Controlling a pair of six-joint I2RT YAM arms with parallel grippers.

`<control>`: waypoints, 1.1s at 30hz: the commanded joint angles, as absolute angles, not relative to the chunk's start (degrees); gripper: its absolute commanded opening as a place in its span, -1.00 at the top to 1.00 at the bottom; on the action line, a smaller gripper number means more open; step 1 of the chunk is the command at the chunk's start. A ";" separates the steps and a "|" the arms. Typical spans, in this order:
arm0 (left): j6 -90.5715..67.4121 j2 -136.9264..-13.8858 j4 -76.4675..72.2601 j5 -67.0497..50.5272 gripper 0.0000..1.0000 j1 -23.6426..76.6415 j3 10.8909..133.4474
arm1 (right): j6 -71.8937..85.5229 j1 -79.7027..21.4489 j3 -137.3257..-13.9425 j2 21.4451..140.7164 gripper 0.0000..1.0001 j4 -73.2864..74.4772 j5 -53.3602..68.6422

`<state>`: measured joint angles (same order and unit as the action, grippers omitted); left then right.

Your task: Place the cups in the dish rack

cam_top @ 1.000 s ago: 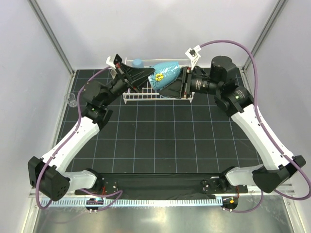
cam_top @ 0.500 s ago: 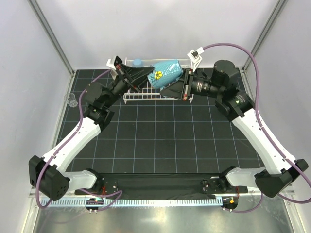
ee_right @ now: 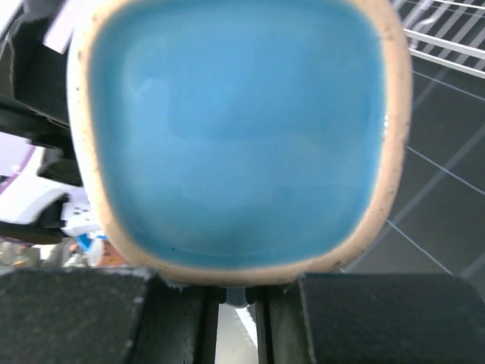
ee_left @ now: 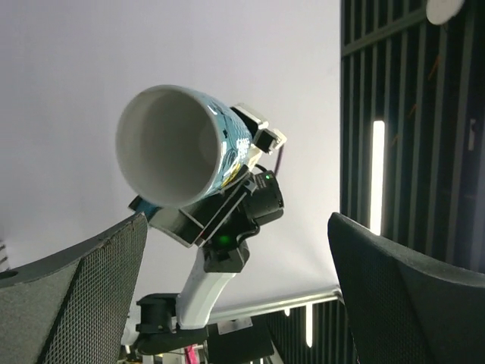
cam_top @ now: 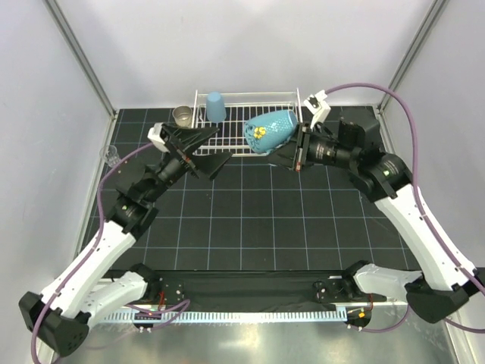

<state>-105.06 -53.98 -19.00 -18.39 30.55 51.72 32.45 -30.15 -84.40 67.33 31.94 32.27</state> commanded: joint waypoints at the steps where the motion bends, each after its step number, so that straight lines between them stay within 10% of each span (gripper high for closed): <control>1: -101.34 -49.05 -5.58 -13.63 -0.95 30.76 50.10 | 25.32 -30.15 -83.41 62.59 0.92 35.23 26.30; 15: -74.12 -53.69 36.11 -15.81 -0.93 30.76 69.76 | 19.08 -30.23 -80.59 67.40 0.92 39.47 0.54; 33: -40.52 -55.12 63.19 -2.38 -0.99 28.04 95.45 | 19.42 -26.02 -112.75 102.82 0.92 36.30 -15.11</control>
<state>-45.47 -58.87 60.62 -6.96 28.36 93.54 18.65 -27.99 -106.37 100.05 40.99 -11.40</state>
